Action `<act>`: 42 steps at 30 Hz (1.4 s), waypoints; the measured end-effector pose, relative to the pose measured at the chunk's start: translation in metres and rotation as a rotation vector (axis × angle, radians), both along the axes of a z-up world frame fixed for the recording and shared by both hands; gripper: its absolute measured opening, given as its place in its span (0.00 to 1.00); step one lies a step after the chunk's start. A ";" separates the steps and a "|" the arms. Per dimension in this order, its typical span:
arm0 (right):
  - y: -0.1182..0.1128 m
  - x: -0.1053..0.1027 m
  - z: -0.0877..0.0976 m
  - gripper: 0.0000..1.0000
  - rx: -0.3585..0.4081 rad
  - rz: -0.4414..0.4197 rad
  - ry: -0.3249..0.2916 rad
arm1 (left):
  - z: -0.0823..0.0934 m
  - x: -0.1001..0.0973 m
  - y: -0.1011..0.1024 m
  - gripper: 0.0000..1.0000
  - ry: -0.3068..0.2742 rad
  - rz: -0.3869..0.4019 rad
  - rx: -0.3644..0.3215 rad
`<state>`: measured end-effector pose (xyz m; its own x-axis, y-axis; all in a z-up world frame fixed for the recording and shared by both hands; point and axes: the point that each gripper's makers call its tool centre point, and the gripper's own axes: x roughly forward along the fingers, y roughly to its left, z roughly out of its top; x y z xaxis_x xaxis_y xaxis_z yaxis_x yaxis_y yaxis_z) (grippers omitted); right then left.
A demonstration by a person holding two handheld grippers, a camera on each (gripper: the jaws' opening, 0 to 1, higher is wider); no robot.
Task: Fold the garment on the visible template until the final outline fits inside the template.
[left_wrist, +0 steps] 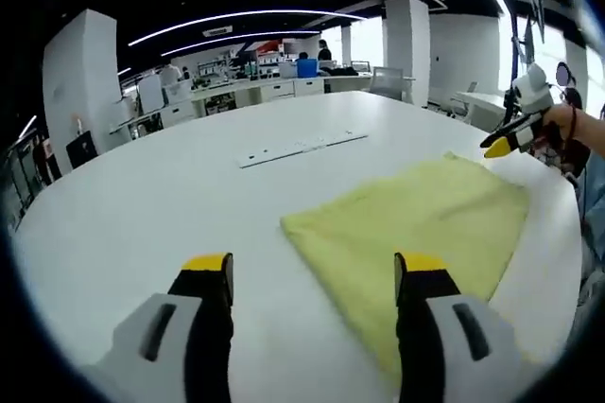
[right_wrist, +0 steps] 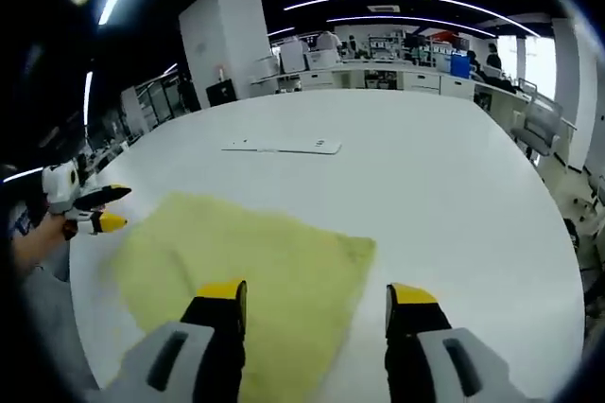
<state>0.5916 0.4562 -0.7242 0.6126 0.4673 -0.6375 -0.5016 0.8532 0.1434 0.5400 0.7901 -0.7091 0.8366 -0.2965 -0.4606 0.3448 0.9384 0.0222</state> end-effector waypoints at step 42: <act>-0.037 -0.117 -0.035 0.11 0.005 0.024 0.124 | -0.042 -0.094 -0.021 0.33 0.171 -0.116 -0.076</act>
<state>0.4748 0.4190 -0.7594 0.5177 0.4839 -0.7056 -0.4999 0.8403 0.2095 0.4459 0.7690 -0.7508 0.7066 -0.4255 -0.5653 0.4431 0.8890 -0.1153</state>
